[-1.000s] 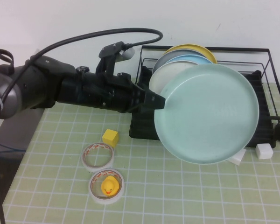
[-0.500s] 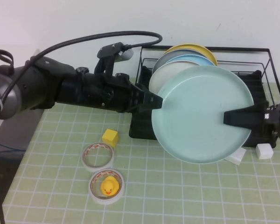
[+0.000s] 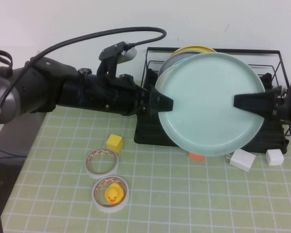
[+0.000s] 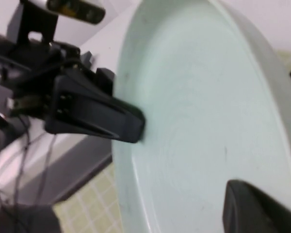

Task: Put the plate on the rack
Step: Hand over the plate, then place the plate on the rack

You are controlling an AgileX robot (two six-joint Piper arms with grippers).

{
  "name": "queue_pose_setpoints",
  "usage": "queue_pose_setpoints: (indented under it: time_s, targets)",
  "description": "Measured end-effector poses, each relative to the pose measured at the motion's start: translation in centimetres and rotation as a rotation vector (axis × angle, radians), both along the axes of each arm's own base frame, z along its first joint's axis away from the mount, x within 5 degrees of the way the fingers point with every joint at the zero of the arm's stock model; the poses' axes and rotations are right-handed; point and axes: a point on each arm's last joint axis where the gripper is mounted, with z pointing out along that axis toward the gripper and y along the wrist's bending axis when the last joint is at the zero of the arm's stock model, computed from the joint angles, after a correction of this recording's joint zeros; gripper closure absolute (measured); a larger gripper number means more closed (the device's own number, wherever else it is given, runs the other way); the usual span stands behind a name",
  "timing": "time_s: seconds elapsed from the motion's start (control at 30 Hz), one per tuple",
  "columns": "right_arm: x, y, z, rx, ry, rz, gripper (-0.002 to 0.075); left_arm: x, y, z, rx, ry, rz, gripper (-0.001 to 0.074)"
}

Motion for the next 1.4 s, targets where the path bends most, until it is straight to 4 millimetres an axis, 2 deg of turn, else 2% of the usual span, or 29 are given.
queue_pose_setpoints:
  time_s: [0.1,0.23,0.3,0.4,0.47,0.53,0.63,0.73,0.8,0.97,1.17,1.3,1.4]
  targets:
    - [0.9,-0.1,0.2,-0.057,-0.089,0.015,0.06,0.1,0.9,0.7,0.004,-0.017,0.018,0.0328]
    - [2.8,-0.6,0.6,-0.181,-0.222,-0.022,0.06,0.6,3.8,2.3,0.0,-0.022,0.093,0.0314]
    - [3.9,-0.9,1.0,-0.238,-0.283,-0.045,0.06,0.6,5.6,3.3,0.0,-0.021,0.126,0.0344]
    - [5.6,-1.2,2.4,-0.292,-0.396,-0.054,0.0601,0.1,8.3,4.6,0.024,-0.008,0.151,0.045]
    - [6.7,-1.2,3.3,-0.303,-0.451,-0.055,0.0601,-0.5,10.1,5.3,0.058,0.005,0.16,0.0577]
    - [7.8,-1.3,4.3,-0.303,-0.516,-0.062,0.0601,-1.2,11.5,5.8,0.097,0.014,0.153,0.0668]
    - [9.3,-1.4,5.1,-0.316,-0.599,-0.069,0.0601,-2.8,13.0,6.5,0.138,0.027,0.166,0.0715]
    - [10.6,-1.4,5.2,-0.335,-0.654,-0.063,0.0601,-4.6,14.1,6.9,0.169,0.02,0.222,0.0729]
    - [11.5,-1.4,4.8,-0.334,-0.662,-0.057,0.0601,-6.0,14.8,7.3,0.198,-0.017,0.271,0.0731]
    - [13.3,-1.1,3.5,-0.28,-0.692,0.006,0.0601,-11.2,15.7,8.8,0.235,-0.17,0.398,0.0735]
    - [16.7,-1.1,0.2,-0.258,-0.694,0.029,0.0601,-17.1,16.1,9.1,0.281,-0.303,0.441,0.0736]
    - [18.5,-1.2,-2.1,-0.258,-0.693,0.031,0.0601,-19.5,16.1,8.5,0.309,-0.334,0.436,0.0736]
    - [19.2,-1.1,-3.4,-0.262,-0.696,0.041,0.0601,-20.3,16.2,7.9,0.328,-0.339,0.435,0.0736]
